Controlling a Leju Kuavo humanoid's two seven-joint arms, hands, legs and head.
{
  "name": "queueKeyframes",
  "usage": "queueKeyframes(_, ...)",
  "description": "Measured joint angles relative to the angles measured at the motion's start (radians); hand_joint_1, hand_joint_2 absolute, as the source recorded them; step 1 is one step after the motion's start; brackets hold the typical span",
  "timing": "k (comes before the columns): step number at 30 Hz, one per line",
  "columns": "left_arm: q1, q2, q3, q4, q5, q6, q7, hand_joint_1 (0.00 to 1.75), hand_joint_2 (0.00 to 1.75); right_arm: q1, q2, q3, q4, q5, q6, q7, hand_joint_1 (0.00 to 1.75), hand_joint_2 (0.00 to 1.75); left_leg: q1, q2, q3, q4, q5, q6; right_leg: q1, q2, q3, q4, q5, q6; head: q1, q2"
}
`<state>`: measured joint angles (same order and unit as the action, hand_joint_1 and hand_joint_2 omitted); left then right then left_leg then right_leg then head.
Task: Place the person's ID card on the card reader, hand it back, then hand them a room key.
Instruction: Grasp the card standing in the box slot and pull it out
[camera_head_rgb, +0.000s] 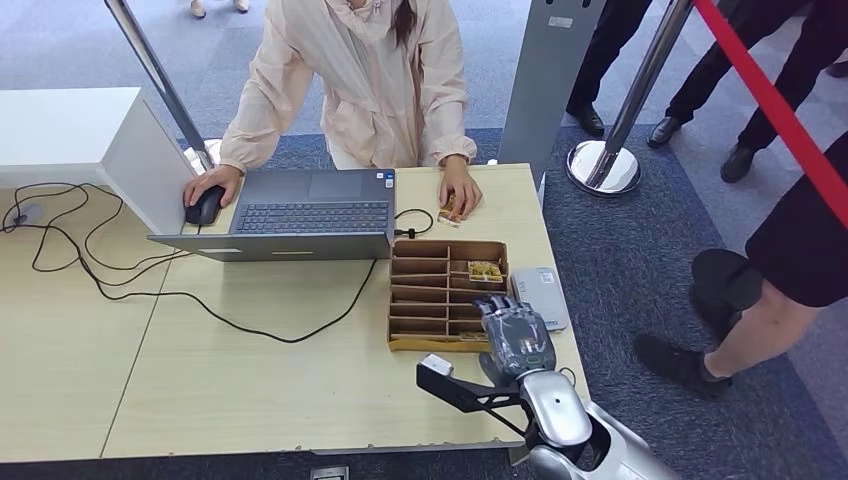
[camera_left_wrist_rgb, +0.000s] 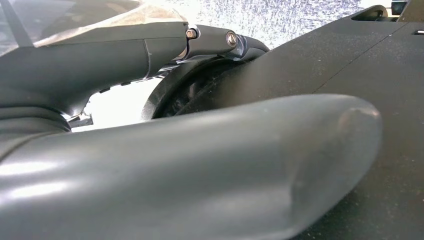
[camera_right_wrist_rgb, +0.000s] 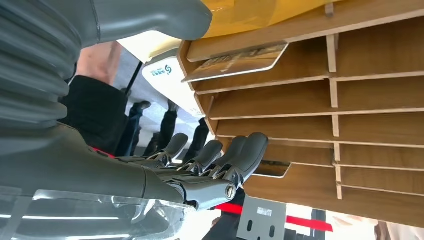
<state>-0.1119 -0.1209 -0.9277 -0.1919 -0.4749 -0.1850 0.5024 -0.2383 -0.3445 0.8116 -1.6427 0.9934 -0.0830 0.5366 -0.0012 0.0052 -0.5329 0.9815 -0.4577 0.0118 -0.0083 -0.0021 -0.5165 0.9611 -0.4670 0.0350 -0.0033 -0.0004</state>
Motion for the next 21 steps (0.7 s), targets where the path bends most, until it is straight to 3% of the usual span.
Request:
queueKeyframes(15,0.000,0.000,0.000,0.000,0.000,-0.002,0.001,0.00,0.00,-0.002,0.002,-0.004,0.025,0.005,0.015,0.006,0.69,1.75,0.000,0.000,0.000,0.000,0.000,0.000,0.000,0.000,0.000,0.000,0.000,0.000,0.000,0.000)
queueKeyframes(18,0.000,0.000,0.000,0.000,-0.003,-0.002,0.001,0.00,0.00,-0.003,0.004,-0.006,0.028,0.006,0.015,0.006,0.82,1.75,0.000,0.000,0.000,0.000,0.000,0.000,0.000,0.000,0.000,0.000,0.000,0.000,0.000,0.000)
queueKeyframes(21,0.000,0.000,0.000,0.000,-0.008,-0.003,0.000,0.00,0.00,-0.006,0.005,-0.007,0.029,0.006,0.015,0.006,1.07,1.75,0.000,0.000,0.000,0.000,0.000,0.000,0.000,0.000,0.000,0.000,0.000,0.000,0.000,0.000)
